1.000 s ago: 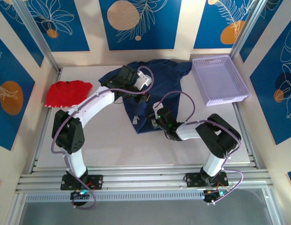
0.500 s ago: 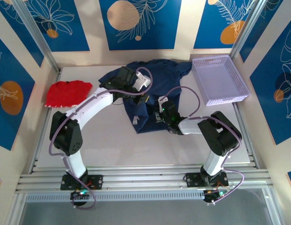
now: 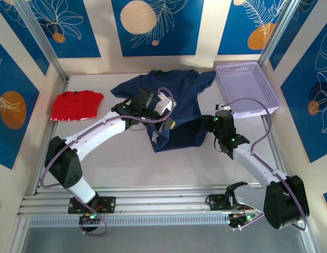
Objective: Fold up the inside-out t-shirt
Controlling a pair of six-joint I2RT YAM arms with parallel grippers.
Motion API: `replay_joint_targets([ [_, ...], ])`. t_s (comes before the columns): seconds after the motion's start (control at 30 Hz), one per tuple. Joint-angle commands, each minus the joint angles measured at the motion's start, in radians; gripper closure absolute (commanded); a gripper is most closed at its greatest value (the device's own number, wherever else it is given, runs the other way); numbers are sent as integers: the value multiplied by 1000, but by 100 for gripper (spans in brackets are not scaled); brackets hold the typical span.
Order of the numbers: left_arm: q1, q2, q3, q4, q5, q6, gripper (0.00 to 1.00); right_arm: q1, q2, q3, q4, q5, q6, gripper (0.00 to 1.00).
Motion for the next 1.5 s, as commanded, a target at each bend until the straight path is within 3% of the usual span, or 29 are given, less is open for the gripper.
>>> replay_joint_targets([
  [0.0,-7,-7,-4,64,46,-94,100,-24,8,-4,-141,-33,17,91],
  [0.2,-8,75,79,34,-4,-119,100,-10,-11,-41,-131,-196,-15,64],
  [0.37,-6,124,128,9,-15,-111,100,109,-102,-140,-33,-278,-75,48],
  [0.5,-3,142,149,-2,-16,-103,100,234,-125,-217,91,-268,-134,54],
  [0.67,-2,156,174,-23,-16,-93,100,344,-37,-274,275,-200,-195,76],
  [1.17,12,149,218,-85,-6,-64,100,437,395,-213,619,50,-340,87],
  [1.47,14,141,218,-93,22,-59,100,414,523,-121,653,125,-371,88],
])
